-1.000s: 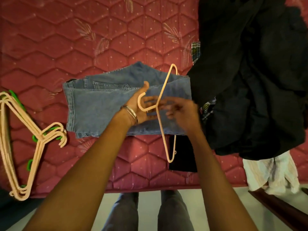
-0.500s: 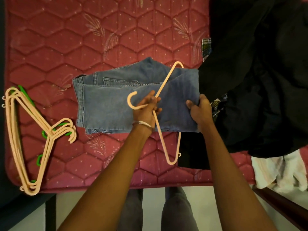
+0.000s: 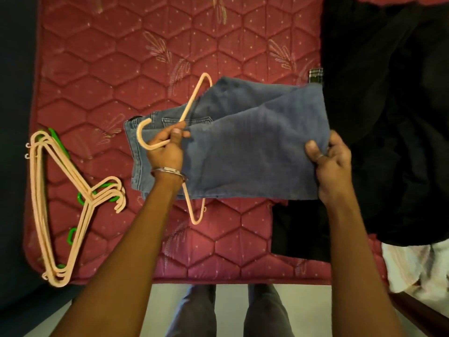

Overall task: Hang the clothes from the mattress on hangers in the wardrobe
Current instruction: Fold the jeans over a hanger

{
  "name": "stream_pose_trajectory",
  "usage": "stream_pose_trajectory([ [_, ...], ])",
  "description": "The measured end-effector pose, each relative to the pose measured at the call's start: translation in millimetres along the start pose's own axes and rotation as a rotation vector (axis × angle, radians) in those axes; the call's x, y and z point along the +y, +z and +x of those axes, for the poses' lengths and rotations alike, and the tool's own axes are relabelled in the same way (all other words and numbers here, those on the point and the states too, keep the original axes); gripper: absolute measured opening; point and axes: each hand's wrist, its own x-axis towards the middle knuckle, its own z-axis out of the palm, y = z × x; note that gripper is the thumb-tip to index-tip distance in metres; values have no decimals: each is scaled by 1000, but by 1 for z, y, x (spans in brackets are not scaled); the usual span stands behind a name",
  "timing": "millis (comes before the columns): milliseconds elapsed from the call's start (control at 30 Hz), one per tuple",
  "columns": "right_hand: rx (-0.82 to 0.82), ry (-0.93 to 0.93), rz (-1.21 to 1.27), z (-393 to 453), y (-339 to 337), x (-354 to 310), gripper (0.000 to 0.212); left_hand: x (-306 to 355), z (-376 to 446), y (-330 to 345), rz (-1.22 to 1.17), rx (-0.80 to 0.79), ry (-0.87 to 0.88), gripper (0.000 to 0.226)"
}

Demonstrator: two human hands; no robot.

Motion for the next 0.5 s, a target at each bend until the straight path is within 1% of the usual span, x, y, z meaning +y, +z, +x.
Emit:
stream_pose_trajectory([
  [100,125,177,-77,4,-4,29,10,-4,1,0,-26,-38,-72,19],
  [167,137,254,-98,4,-2,44,15,-12,-8,9,-12,-82,-77,20],
  [233,115,285,-66,1,0,48,21,-17,-16,19,-2,-79,-75,20],
  [333,15,223,105,-9,0,33,30,-20,-18,26,13,-65,-67,21],
  [400,-97,157,221,-15,5,19,36,-19,-20,30,8,-128,-63,22],
  [467,-210,117,246,-17,14,6,40,-16,-26,38,-4,-179,-60,22],
  [500,-247,101,234,-15,17,2,43,-13,-29,43,-6,-166,-50,21],
])
